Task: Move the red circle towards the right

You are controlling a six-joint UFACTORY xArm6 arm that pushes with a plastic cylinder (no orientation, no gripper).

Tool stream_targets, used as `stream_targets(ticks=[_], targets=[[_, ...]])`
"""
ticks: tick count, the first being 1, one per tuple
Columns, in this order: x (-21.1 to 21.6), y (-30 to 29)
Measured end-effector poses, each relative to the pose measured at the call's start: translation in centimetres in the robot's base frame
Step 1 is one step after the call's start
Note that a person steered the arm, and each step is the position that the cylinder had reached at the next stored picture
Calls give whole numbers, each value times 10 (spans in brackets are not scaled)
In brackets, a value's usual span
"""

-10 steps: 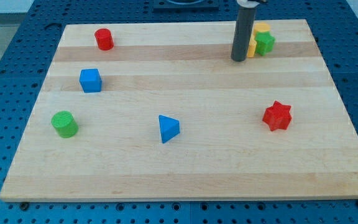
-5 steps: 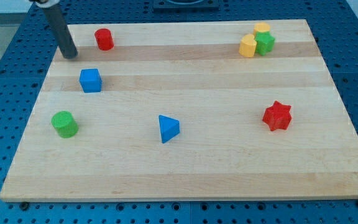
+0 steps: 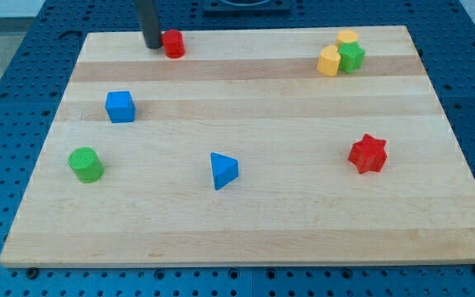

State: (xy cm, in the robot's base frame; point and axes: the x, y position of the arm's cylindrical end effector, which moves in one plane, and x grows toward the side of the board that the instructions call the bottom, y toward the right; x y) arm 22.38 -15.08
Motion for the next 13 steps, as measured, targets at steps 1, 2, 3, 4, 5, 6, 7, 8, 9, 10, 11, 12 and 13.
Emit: stream_targets(ticks=[1, 2, 3, 4, 5, 6, 7, 8, 9, 10, 11, 12, 13], targets=[[0, 50], [11, 82], [35, 82], [41, 98], [41, 126], [43, 138], [62, 138], [79, 138], [81, 152], [67, 173], [53, 198], [52, 224], [57, 252]])
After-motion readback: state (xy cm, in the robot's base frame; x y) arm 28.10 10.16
